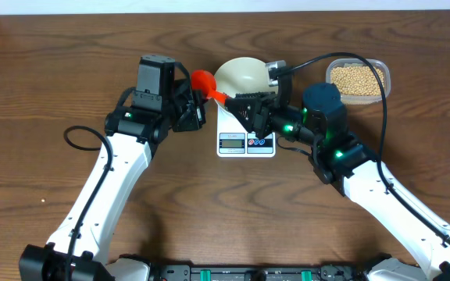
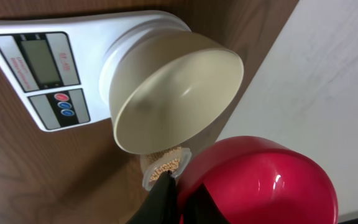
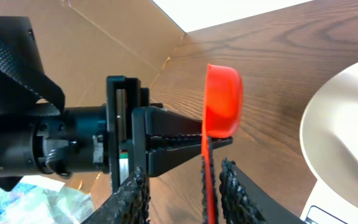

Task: Scoop item into bowl and weigh 50g on scale
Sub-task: 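Move the right gripper to the scoop handle near the left gripper, then grasp the scoop handle with the right gripper, release with left, then carry the scoop with the right gripper to the soybean tub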

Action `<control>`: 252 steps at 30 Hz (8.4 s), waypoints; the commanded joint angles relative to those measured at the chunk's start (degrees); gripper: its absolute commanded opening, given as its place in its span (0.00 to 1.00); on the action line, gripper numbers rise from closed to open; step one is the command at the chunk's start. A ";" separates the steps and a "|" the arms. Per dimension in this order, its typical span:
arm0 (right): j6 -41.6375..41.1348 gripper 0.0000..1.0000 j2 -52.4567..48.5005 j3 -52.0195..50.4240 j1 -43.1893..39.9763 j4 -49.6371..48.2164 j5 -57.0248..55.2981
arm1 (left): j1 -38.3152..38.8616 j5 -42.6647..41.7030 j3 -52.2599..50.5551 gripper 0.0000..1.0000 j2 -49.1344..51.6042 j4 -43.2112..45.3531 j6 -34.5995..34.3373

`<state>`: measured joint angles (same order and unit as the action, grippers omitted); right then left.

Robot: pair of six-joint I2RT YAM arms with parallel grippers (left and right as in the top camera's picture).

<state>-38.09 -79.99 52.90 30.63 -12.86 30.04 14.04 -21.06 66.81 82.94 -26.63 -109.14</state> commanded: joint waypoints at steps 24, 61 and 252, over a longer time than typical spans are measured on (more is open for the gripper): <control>7.50 0.21 -0.74 0.92 1.73 1.97 -1.03 | 0.20 0.48 0.94 0.07 0.33 -1.60 0.68; 2.93 0.01 -2.84 0.92 -1.51 -0.66 -0.52 | 0.17 4.00 0.94 0.08 0.33 -7.19 11.54; 13.53 0.01 18.38 1.11 -30.75 27.36 -1.16 | 5.49 3.78 0.94 0.07 -5.90 -5.03 87.06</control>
<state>-27.62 -63.20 53.12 2.02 13.13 26.72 17.58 -17.65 66.85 78.30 -30.28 -26.68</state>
